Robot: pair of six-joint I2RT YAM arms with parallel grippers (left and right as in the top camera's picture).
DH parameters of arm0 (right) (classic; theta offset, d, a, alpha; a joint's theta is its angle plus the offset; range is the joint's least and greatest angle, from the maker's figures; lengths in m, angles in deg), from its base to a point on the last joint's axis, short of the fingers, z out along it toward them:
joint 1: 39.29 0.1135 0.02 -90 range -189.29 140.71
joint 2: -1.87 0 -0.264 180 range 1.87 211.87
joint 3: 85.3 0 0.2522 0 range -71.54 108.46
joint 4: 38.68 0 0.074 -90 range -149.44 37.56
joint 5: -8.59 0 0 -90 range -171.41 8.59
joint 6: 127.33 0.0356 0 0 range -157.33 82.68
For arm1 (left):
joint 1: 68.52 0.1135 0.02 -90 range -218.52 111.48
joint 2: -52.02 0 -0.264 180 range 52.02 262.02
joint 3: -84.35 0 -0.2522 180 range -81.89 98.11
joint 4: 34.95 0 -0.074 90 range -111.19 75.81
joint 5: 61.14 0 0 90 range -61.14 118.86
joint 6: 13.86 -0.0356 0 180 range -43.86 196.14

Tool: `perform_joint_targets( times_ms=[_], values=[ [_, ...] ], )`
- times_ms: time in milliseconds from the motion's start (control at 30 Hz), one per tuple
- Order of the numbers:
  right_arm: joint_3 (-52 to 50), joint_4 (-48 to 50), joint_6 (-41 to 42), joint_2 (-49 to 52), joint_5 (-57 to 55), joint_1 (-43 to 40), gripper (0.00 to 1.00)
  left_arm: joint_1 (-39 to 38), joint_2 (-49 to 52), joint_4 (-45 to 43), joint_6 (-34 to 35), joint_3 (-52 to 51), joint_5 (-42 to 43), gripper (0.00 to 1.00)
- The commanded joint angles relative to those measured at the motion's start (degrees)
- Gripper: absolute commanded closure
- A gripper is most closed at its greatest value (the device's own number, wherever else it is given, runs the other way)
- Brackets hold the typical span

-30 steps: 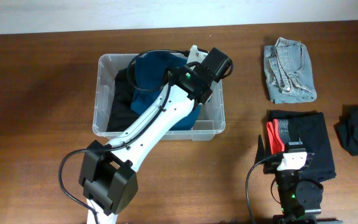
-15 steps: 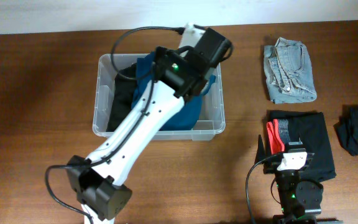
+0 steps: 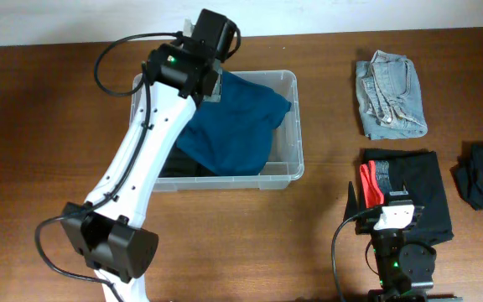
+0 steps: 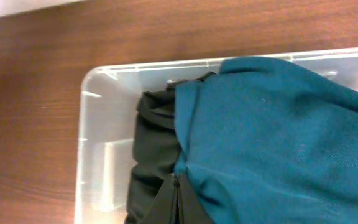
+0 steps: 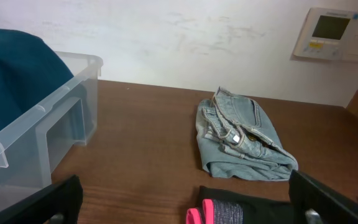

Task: Pack container
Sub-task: 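Lower the teal garment into the bin's right half with left gripper, then press the teal garment down inside the bin with the left gripper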

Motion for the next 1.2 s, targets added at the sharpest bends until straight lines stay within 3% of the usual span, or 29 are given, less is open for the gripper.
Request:
perform_joint_targets(
  times_ms=[0, 333, 667, 1167],
  values=[
    [-0.31, -0.33, -0.15, -0.59, -0.31, -0.35, 0.02, -0.72, 2.43, 0.0, -0.07, 0.44, 4.22, 0.99],
    [-0.31, -0.33, -0.15, -0.59, -0.31, -0.35, 0.02, -1.99, 12.31, -1.16, -0.07, 0.44, 10.78, 0.99],
    [-0.31, -0.33, -0.15, -0.59, -0.31, -0.35, 0.02, -4.17, 13.84, -6.58, -0.09, 0.44, 20.72, 0.99],
    [-0.31, -0.33, -0.17, -0.59, -0.31, -0.35, 0.02, -12.44, 19.52, -8.02, 6.01, 0.44, 20.68, 0.99]
  ],
)
